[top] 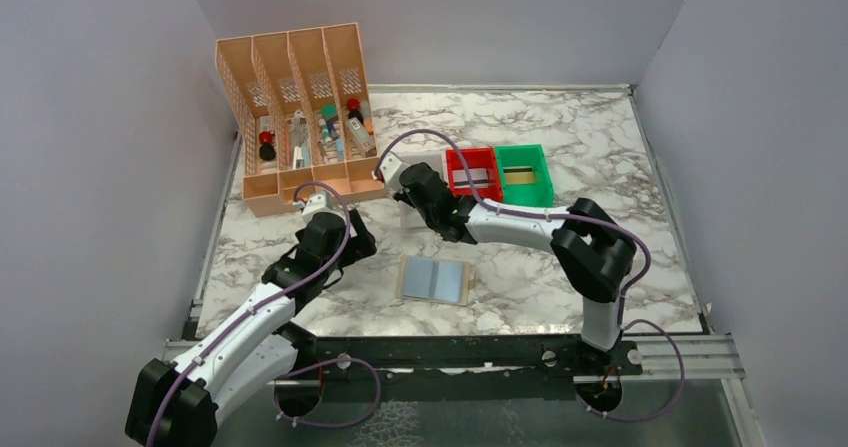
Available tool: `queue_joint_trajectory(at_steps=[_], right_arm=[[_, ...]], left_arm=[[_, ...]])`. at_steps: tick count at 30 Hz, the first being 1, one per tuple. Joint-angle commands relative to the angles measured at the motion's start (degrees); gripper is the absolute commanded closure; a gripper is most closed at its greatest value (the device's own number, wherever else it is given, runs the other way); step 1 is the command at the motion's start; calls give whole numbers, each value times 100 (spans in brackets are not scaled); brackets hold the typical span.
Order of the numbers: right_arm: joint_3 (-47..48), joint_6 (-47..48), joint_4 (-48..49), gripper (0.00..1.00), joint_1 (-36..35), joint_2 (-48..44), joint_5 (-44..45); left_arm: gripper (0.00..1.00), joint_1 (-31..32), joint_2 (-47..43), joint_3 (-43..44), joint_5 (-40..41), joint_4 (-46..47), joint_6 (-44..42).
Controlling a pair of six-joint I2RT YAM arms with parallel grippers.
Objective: Take the credit cards out of the card holder
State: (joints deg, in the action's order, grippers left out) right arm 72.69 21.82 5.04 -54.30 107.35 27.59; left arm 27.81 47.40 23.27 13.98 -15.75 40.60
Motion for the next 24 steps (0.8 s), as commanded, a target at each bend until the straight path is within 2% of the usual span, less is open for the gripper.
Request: queue_joint_trajectory(at_steps=[1, 6, 13, 20, 24], right_arm=[[35, 1443, 1036, 99, 60, 233, 787], [172, 1617, 960, 99, 60, 536, 359], [877, 1113, -188, 99, 112, 1073, 438], [758, 963, -58, 99, 163, 1177, 565], [676, 954, 60, 99, 289, 1189, 321]], left_arm=[[1, -35, -171, -63, -159, 100, -75], [1, -39, -168, -79, -217, 128, -96], [1, -38, -427, 106, -522, 96, -132], [1, -41, -813, 187, -248, -238, -33], [1, -48, -951, 109, -200, -292, 34]])
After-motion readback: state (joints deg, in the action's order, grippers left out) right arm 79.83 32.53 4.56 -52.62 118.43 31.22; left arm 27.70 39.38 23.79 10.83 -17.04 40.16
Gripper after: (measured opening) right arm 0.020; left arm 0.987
